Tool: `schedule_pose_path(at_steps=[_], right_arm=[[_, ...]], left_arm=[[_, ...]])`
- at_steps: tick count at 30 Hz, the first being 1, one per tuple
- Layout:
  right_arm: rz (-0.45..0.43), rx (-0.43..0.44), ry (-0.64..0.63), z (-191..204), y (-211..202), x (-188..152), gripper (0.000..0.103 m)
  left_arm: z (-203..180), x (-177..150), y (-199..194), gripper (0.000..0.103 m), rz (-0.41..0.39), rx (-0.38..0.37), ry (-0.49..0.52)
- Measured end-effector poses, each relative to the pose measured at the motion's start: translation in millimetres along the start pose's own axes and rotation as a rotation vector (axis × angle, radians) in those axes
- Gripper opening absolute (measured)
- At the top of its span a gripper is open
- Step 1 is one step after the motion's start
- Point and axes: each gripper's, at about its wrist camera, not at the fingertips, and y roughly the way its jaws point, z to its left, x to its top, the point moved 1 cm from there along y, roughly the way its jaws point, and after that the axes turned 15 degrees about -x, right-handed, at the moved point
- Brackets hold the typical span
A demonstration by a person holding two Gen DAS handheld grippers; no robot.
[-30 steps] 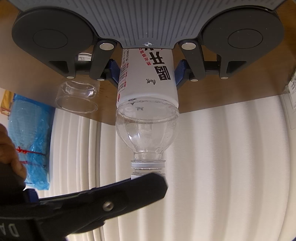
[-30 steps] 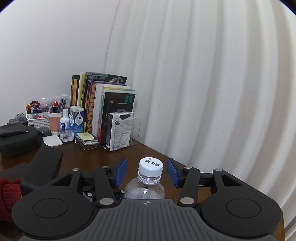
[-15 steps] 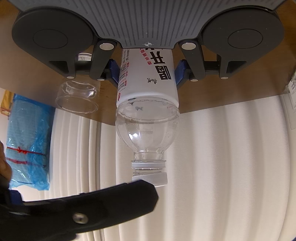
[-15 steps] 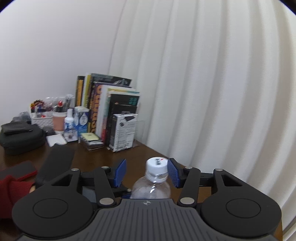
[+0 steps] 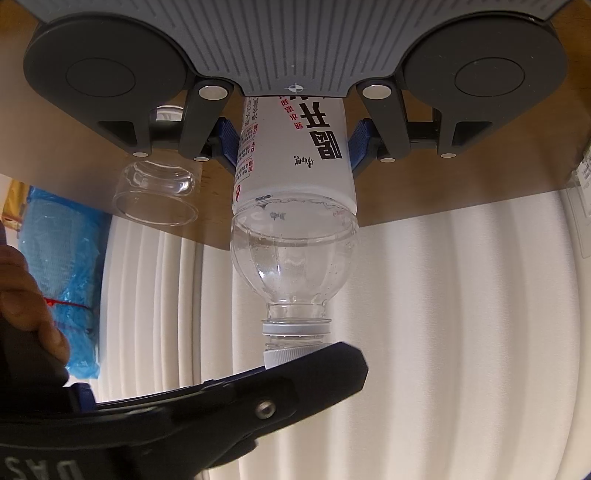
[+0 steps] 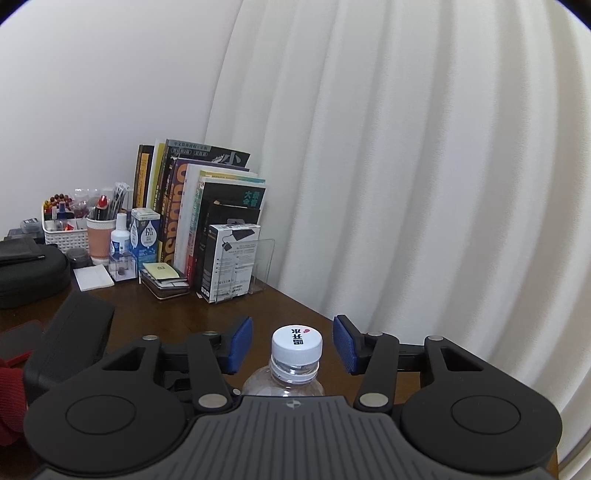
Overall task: Unscrew bottle cap and pour
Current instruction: 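Regrip and tighten the cap with right tool while left tool holds bottle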
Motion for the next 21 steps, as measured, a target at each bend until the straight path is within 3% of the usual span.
schedule_pose_path(at_steps=[4,12,21], right_arm=[[0.016,0.015,0.019,-4.1,3.2,-1.4,0.032],[0.032,0.086,0.138,-20.5,8.1,-7.2,0.032],[0.026,0.080,0.112,-18.1,7.1,-5.9,0.032]], left_arm=[[0.9,-0.4,0.6,0.059,0.000,-0.001,0.001],[1.4,-0.6,-0.4,0.059,-0.001,-0.001,0.002],[1.8,0.2,-5.3,0.059,-0.003,0.002,-0.001]])
